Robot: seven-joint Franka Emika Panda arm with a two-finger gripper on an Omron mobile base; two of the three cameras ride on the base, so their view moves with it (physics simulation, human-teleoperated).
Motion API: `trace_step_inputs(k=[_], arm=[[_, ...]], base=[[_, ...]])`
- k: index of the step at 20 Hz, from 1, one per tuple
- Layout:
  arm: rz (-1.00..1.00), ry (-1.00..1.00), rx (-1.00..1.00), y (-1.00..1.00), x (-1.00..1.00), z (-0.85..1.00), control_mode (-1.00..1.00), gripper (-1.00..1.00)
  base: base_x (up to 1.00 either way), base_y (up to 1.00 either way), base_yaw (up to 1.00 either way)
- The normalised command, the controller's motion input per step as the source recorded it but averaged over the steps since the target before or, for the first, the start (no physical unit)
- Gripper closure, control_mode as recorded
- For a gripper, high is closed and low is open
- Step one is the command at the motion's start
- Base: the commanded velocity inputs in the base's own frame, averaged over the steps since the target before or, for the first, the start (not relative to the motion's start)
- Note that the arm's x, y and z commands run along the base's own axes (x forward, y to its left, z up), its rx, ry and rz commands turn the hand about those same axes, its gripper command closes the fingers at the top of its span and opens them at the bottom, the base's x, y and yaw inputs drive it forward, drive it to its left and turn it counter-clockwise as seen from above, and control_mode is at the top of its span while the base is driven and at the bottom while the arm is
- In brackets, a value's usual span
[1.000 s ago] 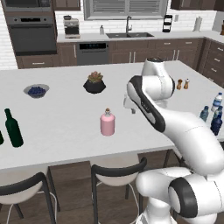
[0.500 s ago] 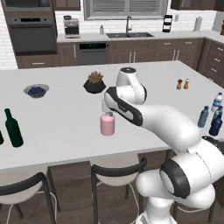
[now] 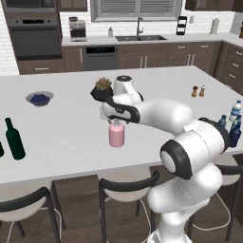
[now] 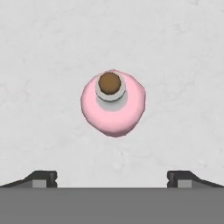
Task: Move the plastic bottles in the middle to the plastics group, and the glass bottles in the middle to the glass group.
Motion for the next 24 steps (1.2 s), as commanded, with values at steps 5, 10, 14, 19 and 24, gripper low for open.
trace_step_inputs(k=[5,10,14,19,24], arm=[[0.00,0.00,-0.05,0.00,0.54,-0.32,-1.00,-1.00],[0.00,0.00,-0.02,0.00,0.41,-0.29,-1.00,-1.00],[0.02,0.00,0.00,0.00,0.32,-0.17,-1.00,-1.00],[0.01,0.00,0.00,0.00,0.23,-0.16,-1.00,-1.00],[0.02,0.00,0.00,0.00,0.05,-0.06,-1.00,-1.00]], base=[[0.00,0.00,0.00],[0.00,0.00,0.00],[0.00,0.00,0.00],[0.00,0.00,0.00],[0.00,0.00,0.00]])
